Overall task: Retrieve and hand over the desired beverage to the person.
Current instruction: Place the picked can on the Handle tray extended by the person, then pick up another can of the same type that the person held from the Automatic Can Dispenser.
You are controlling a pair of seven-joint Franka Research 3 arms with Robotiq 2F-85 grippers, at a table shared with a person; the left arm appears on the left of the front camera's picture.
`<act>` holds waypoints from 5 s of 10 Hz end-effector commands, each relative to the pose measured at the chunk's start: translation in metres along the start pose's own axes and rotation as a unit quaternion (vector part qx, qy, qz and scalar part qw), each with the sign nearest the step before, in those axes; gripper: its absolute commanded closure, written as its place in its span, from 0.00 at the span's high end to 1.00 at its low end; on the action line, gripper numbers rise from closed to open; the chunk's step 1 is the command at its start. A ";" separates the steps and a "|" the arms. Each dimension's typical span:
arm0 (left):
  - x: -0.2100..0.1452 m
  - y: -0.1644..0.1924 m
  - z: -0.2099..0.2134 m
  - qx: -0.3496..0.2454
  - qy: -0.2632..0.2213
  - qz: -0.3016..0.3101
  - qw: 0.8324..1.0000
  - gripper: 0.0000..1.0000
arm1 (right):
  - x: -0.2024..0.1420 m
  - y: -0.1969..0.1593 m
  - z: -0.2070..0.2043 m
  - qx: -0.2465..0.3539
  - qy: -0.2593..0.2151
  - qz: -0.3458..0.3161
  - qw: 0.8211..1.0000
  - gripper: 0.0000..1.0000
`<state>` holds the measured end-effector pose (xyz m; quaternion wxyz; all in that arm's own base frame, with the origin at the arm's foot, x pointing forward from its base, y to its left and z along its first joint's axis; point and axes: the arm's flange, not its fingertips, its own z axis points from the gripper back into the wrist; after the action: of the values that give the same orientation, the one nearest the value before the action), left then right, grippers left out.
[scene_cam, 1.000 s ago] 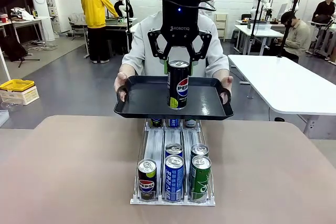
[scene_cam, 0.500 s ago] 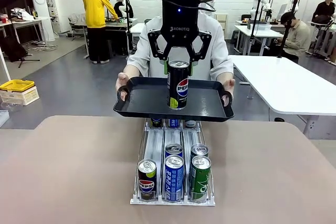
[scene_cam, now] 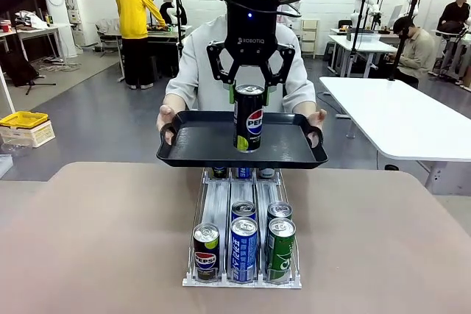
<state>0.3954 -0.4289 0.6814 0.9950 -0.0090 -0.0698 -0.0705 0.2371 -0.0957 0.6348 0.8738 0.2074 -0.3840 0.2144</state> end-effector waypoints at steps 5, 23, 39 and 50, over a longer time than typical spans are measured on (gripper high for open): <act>0.123 0.074 0.002 -0.013 0.050 -0.010 0.999 0.59 | 0.000 0.000 -0.002 0.010 -0.002 0.002 1.000 1.00; 0.149 0.127 -0.099 0.005 0.023 0.003 1.000 1.00 | 0.000 0.000 -0.002 0.010 -0.002 0.002 1.000 1.00; -0.145 0.207 -0.009 -0.071 0.031 -0.098 0.992 1.00 | 0.000 0.000 -0.002 0.010 -0.002 0.002 1.000 1.00; -0.152 0.218 -0.014 -0.051 0.036 -0.073 0.995 1.00 | 0.000 0.000 -0.002 0.010 -0.002 0.002 1.000 1.00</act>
<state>0.2796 -0.1925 0.6448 0.9873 -0.0520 -0.0311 -0.1466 0.2375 -0.0957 0.6345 0.8743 0.2071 -0.3832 0.2140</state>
